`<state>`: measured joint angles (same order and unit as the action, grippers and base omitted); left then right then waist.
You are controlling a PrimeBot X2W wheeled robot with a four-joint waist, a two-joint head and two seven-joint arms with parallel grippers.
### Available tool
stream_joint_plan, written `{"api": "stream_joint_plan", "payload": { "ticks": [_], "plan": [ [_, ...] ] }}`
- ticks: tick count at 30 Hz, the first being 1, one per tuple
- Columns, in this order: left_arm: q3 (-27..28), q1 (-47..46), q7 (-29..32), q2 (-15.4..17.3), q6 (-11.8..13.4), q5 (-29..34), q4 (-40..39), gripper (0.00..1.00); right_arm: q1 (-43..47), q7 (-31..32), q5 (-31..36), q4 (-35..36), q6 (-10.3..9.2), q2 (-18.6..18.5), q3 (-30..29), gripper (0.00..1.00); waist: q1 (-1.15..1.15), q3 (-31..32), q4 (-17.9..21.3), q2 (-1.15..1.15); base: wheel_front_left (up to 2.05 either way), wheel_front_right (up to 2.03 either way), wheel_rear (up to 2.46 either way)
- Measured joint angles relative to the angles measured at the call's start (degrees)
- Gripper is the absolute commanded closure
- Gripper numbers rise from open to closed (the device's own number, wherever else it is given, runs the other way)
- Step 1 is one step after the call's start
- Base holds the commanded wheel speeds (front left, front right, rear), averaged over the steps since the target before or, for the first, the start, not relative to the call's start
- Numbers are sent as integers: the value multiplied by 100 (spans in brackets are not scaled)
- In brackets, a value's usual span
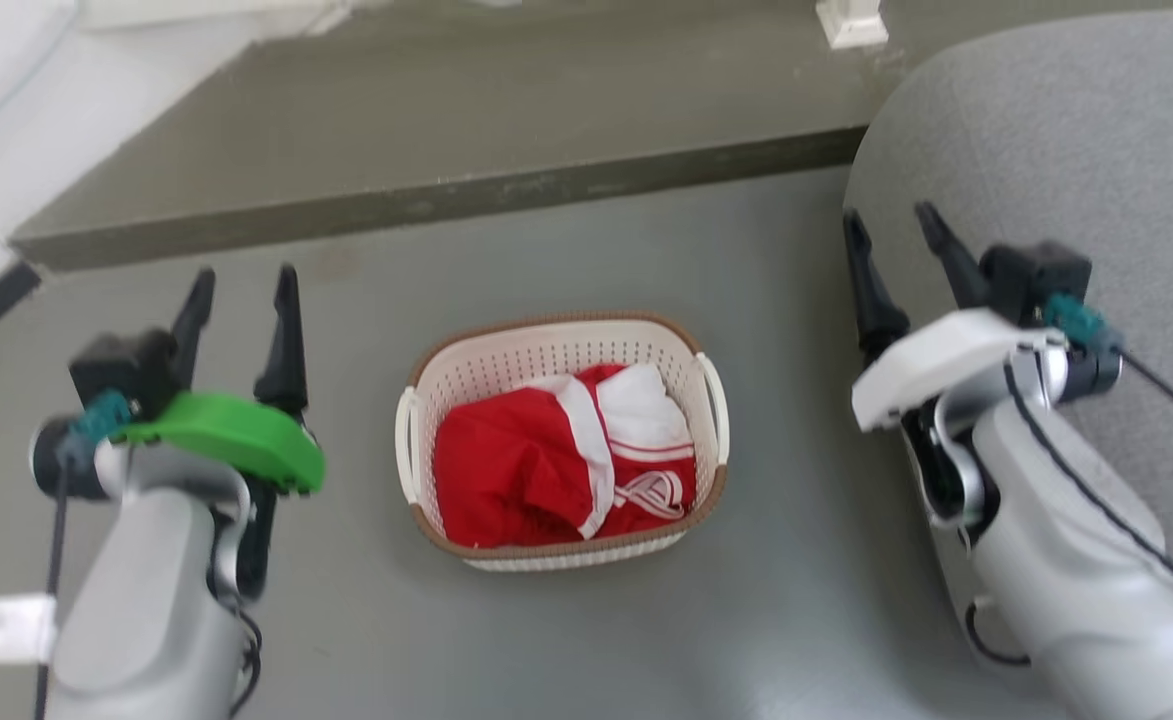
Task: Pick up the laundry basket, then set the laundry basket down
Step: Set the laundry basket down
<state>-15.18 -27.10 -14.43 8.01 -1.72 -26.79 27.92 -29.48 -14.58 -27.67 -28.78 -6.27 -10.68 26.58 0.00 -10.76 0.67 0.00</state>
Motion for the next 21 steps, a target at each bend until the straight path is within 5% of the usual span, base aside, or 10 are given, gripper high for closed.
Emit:
{"api": "stream_joint_plan", "payload": {
  "ticks": [21],
  "plan": [
    [-98, 1847, 1, -188, 408, 387, -1204, 0, 1801, 0, 511, 946, -83, 21, -489, 0, 0, 748, 18, 0, 0, 0, 0]
  ]
}}
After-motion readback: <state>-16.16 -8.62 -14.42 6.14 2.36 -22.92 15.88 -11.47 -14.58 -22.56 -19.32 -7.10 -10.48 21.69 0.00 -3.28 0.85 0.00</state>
